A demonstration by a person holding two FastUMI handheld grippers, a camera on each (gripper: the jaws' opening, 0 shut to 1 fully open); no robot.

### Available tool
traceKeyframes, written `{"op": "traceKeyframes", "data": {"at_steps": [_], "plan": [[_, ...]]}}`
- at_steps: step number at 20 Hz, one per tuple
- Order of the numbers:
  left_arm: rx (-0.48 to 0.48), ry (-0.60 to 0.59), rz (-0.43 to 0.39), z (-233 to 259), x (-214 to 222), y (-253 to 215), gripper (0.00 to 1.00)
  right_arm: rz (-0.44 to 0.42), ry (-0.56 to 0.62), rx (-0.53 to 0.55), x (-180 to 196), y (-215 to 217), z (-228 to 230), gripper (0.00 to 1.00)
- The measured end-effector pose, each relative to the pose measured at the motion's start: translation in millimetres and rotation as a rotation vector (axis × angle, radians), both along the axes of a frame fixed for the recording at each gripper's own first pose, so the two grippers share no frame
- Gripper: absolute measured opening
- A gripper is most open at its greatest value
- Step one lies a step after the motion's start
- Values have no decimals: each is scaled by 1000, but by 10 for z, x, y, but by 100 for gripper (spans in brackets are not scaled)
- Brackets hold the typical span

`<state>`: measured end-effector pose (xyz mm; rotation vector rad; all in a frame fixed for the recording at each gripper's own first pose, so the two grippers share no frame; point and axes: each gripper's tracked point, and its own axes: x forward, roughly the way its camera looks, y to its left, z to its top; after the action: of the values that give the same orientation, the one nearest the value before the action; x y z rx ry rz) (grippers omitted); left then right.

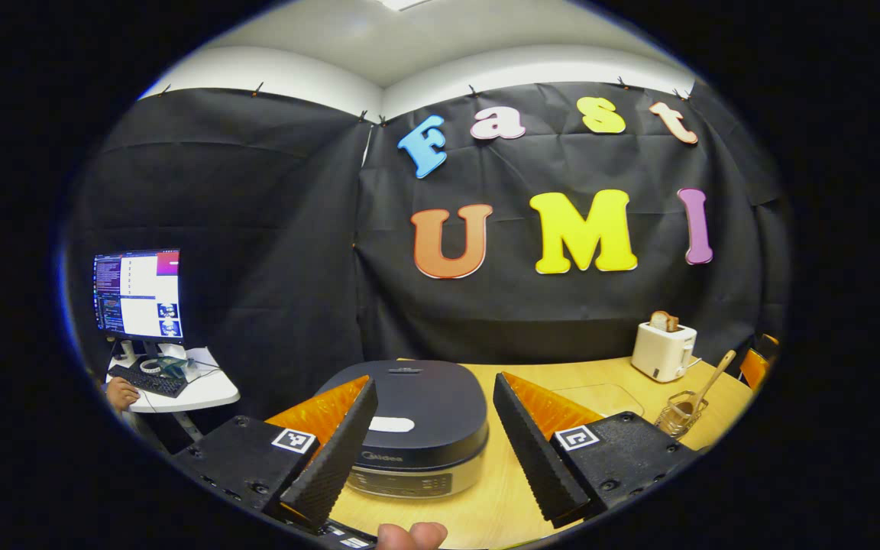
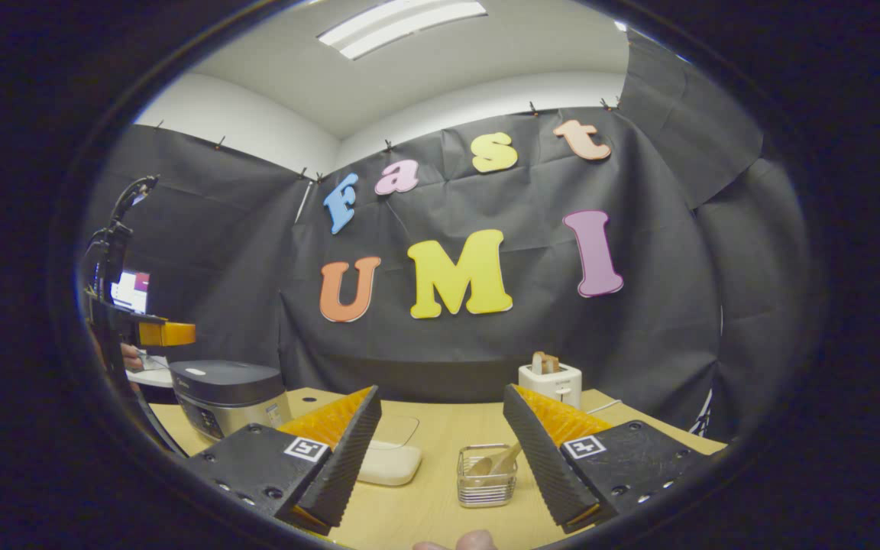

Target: Close the left gripper, press the button to open the rice cooker; take a wooden spoon from the chopstick holder with the right hand, scoop a spoonful of rice and pour it into the rice cooker, then put the wooden spoon back into the chopstick holder.

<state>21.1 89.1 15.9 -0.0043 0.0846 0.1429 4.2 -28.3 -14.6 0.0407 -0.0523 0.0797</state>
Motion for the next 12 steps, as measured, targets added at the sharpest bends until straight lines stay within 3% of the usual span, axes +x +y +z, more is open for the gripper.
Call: {"op": "traceKeyframes", "data": {"at_steps": [6, 12], "plan": [[-21, -48, -48, -20, -245, -387, 98, 10, -15, -48, -161, 185, 117, 95], [27, -74, -62, -36, -410, -483, 98, -23, -7, -76, -270, 220, 205, 95]]}}
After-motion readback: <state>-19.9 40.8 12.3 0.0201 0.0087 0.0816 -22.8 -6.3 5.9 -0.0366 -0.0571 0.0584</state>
